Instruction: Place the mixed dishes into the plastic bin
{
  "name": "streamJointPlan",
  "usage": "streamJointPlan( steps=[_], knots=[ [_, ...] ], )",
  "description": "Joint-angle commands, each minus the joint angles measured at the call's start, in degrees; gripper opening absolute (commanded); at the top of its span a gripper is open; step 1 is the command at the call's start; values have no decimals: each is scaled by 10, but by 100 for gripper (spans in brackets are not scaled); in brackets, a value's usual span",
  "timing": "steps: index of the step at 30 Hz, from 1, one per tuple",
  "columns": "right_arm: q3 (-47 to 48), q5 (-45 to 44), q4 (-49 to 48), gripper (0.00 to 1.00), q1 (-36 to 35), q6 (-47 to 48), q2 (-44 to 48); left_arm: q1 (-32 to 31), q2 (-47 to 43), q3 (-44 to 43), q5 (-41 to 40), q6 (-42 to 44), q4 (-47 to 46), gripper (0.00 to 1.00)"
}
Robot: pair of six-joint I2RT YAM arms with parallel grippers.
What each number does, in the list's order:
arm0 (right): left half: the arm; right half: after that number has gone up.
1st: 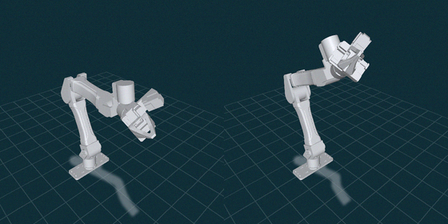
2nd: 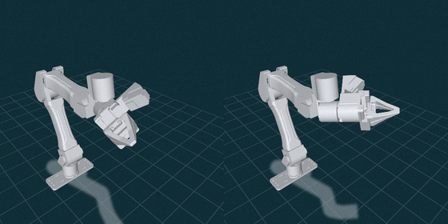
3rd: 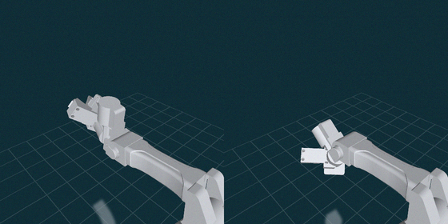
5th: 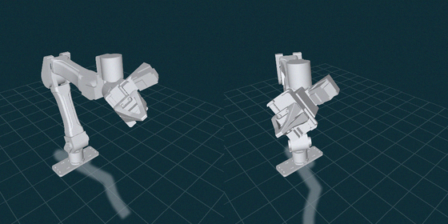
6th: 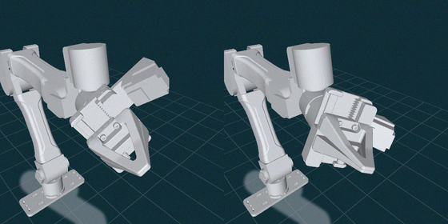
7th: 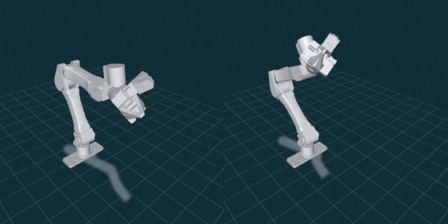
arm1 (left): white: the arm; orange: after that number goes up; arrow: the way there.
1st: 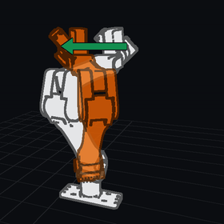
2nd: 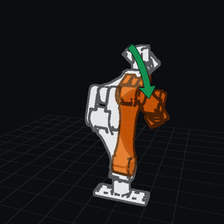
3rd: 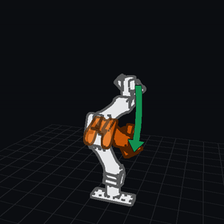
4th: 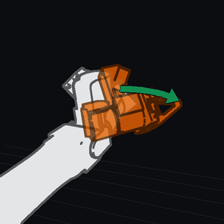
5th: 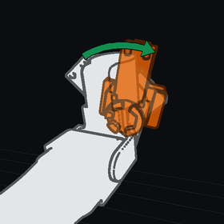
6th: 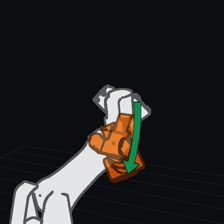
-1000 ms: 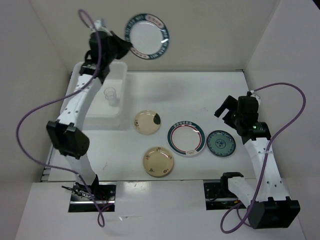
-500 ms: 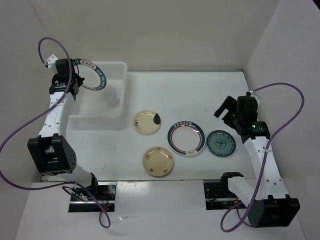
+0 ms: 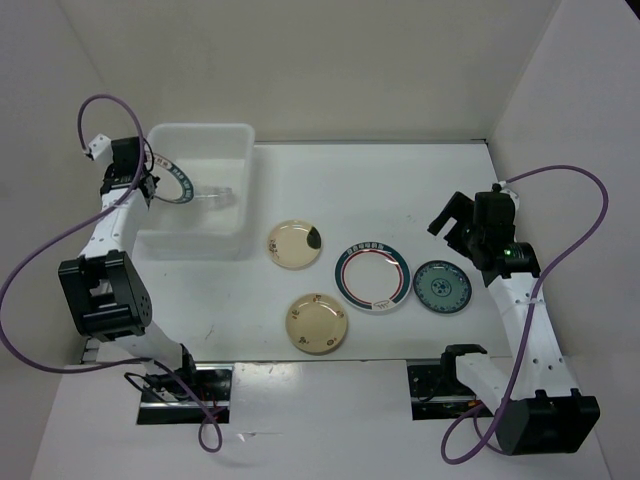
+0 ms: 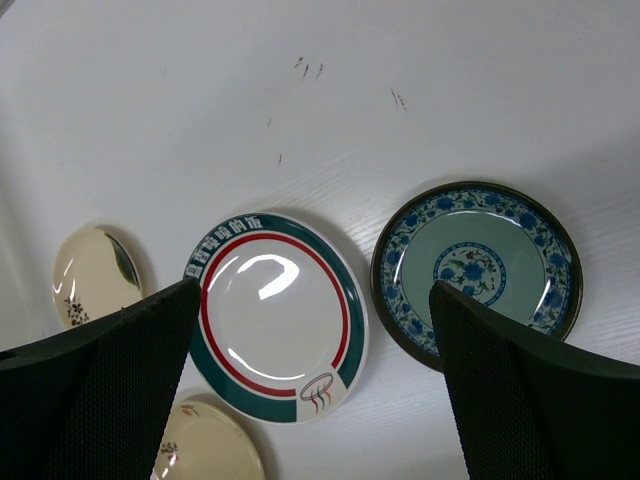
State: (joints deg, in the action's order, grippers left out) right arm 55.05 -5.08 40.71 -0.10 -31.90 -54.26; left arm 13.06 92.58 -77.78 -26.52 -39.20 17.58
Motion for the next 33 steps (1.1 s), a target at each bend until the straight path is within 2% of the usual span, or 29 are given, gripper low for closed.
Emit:
streamJointPlan(
  steps=[1,12,21,33],
  knots=[
    [-1,2,-22,100,3,0,-1,9,10,23,21,-20,-45,0],
    [-1,8,-22,100,3,5,-6,20,10,4,38,-11,-45,0],
    [-6,8,-22,100,3,5,-6,20,-1,-76,-47,68,-16,0],
    [-6,13,-22,100,3,5,-16,20,73,-55,-7,55,-116,0]
  ],
)
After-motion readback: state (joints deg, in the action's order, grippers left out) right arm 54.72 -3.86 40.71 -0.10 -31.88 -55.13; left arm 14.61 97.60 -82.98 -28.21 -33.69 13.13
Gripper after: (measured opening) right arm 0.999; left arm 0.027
